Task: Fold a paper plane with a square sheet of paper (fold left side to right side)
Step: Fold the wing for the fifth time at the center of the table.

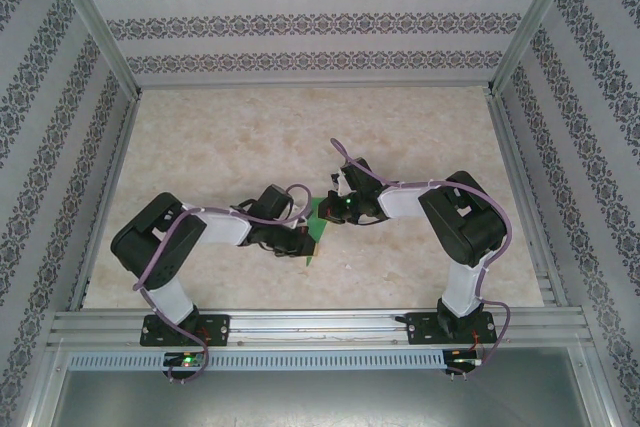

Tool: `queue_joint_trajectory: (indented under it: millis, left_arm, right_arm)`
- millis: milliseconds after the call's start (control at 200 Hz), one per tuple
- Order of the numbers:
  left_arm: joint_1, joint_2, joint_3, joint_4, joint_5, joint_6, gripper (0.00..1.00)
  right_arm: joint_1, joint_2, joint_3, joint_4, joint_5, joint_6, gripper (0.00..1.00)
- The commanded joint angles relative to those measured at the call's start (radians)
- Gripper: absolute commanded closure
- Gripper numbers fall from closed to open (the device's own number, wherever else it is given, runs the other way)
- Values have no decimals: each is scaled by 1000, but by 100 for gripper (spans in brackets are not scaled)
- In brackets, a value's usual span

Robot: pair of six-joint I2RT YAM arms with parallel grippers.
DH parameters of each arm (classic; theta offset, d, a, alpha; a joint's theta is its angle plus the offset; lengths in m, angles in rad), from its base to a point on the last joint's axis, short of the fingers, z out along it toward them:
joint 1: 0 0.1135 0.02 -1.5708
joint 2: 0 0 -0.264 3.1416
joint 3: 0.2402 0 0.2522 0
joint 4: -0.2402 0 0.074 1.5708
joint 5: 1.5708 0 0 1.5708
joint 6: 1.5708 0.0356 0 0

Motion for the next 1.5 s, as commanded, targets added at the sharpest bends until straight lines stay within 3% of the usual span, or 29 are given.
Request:
queue_joint_trajectory:
  millis: [0, 505, 969, 1274, 1399, 1499]
  left_arm:
    - [-8, -21, -51, -123, 42, 53, 100]
    - [-27, -89, -135, -135, 51, 80, 100]
    - [11, -303, -103, -148, -32, 78, 98]
    - [121, -477, -113, -141, -183, 83, 99]
    - [151, -539, -107, -141, -280, 93, 93]
    - [166, -587, -110, -143, -365, 105, 82]
  right_arm:
    - [-14, 73, -54, -134, 105, -31, 100]
    - [-14, 67, -43, -155, 105, -36, 100]
    - [-11, -9, 73, -233, 94, -79, 100]
    - [6, -147, 213, -471, 238, -191, 77]
    - [37, -210, 214, -540, 344, -189, 66]
    - [79, -246, 213, -582, 426, -176, 54]
